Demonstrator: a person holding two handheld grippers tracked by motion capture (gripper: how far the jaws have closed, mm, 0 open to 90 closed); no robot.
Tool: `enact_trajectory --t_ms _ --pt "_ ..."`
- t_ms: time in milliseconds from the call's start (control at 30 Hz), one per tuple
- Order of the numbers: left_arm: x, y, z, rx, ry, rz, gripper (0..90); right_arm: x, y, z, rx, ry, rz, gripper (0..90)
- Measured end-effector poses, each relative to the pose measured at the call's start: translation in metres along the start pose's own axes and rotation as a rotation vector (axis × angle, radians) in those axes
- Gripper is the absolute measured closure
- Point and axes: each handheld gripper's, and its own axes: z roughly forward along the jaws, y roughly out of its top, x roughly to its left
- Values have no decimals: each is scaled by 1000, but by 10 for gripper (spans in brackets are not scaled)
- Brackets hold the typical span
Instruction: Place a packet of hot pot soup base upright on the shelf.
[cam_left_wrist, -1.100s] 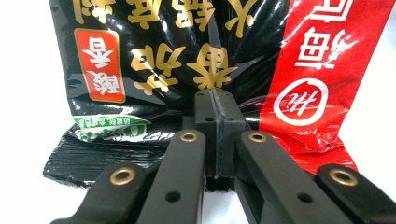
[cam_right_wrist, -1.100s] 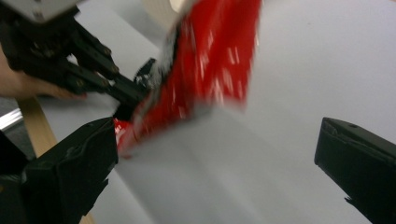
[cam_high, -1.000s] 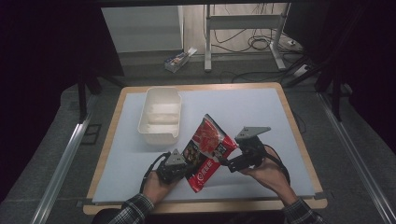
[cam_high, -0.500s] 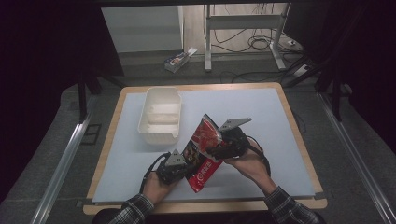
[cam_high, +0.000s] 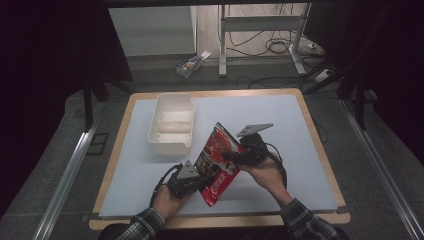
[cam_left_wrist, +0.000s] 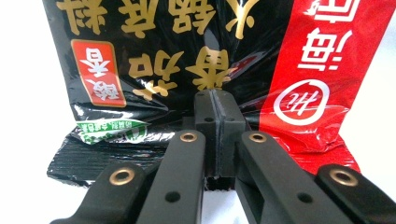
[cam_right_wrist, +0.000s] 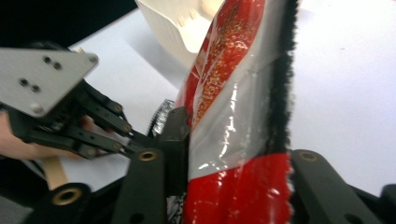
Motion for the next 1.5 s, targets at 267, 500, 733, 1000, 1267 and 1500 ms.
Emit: enact_trajectory --t_ms 267,500,733,1000,1267,1500 --pt "3 0 -6 -1 -8 7 856 -3 0 -2 -18 34 30 717" --pt "-4 6 -19 -70 23 38 737 -2 7 -7 -26 40 37 737" --pt "-12 9 -26 -114 60 81 551 0 13 -13 -25 46 30 738" --pt "-20 10 -27 -99 71 109 324 -4 24 -25 -38 28 28 736" --pt "-22 9 -31 -65 66 48 129 -10 31 -37 -50 8 21 735" --pt "-23 3 -41 -61 48 18 61 -19 37 -47 -68 2 33 735"
